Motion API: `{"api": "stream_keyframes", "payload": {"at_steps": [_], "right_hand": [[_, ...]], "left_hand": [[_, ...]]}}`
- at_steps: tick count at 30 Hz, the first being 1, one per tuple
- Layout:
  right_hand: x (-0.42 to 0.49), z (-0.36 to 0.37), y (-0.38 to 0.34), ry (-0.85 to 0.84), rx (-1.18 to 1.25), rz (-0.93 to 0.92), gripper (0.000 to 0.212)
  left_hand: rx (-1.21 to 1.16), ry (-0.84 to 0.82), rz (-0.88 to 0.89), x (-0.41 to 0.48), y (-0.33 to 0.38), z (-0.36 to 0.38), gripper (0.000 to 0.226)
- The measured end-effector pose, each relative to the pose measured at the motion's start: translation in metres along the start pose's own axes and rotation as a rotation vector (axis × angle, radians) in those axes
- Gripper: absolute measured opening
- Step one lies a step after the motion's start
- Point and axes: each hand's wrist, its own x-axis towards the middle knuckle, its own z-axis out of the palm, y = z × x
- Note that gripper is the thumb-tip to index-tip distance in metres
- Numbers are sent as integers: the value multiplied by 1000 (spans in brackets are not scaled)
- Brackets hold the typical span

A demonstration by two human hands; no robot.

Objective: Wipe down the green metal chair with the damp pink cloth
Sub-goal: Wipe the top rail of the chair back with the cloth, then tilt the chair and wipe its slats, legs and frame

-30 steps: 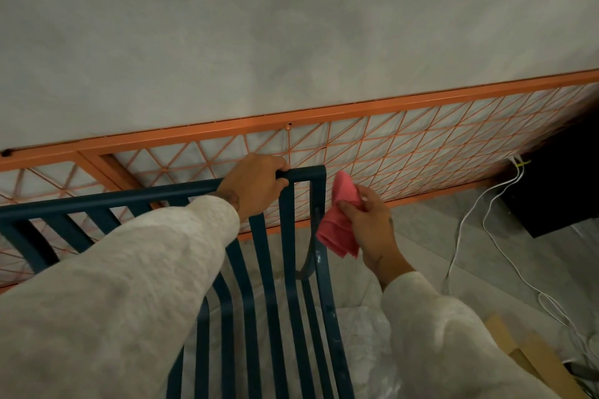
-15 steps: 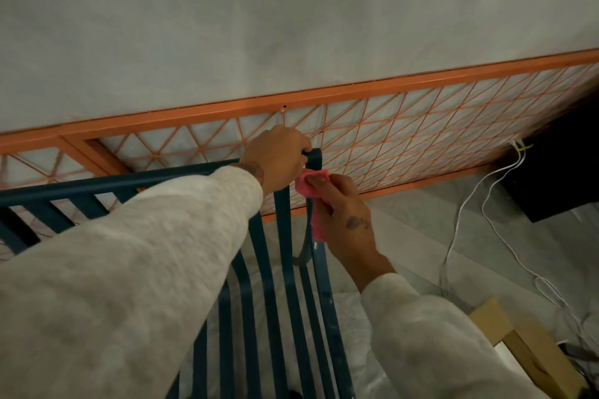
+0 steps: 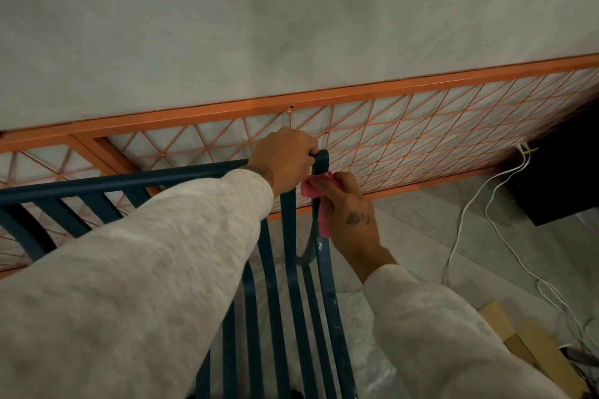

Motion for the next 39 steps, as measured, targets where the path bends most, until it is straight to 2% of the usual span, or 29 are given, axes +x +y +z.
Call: {"api": "stream_keyframes", "payload": {"at_steps": [6, 8, 11, 13, 16, 19, 20, 22, 27, 33, 39], "right_hand": [[-50, 17, 27, -270, 1, 87, 21], [-44, 17, 24, -239, -41, 78, 21], [-17, 3, 7, -72, -20, 27, 23], [-6, -2, 2, -19, -22, 22, 23], [-19, 4, 9, -163, -45, 63, 23], [-39, 6, 17, -402, 28, 220, 23], [-43, 2, 17, -432, 45, 254, 23], [-47, -7, 15, -416, 74, 306, 24], [-60, -43, -5, -362, 248, 487, 30], [-91, -87, -58, -321, 283, 443, 30], [-154, -119, -116, -260, 304, 445, 29]], "left_hand": [[-11, 0, -2, -2, 1, 0, 20], [-14, 3, -6, -1, 1, 0, 21], [-13, 6, -11, -2, 2, 3, 23], [-5, 7, -8, -4, 3, 4, 24], [-3, -25, 6, -7, 3, 2, 27], [43, -133, 52, -19, 2, 0, 36], [49, -154, 67, -26, 1, 0, 42], [37, -158, 90, -43, -1, -3, 48], [-18, -157, 16, -102, -13, -5, 42], [-181, -167, -74, -179, -4, -14, 26], [-260, -140, -81, -269, -12, -30, 26]]}}
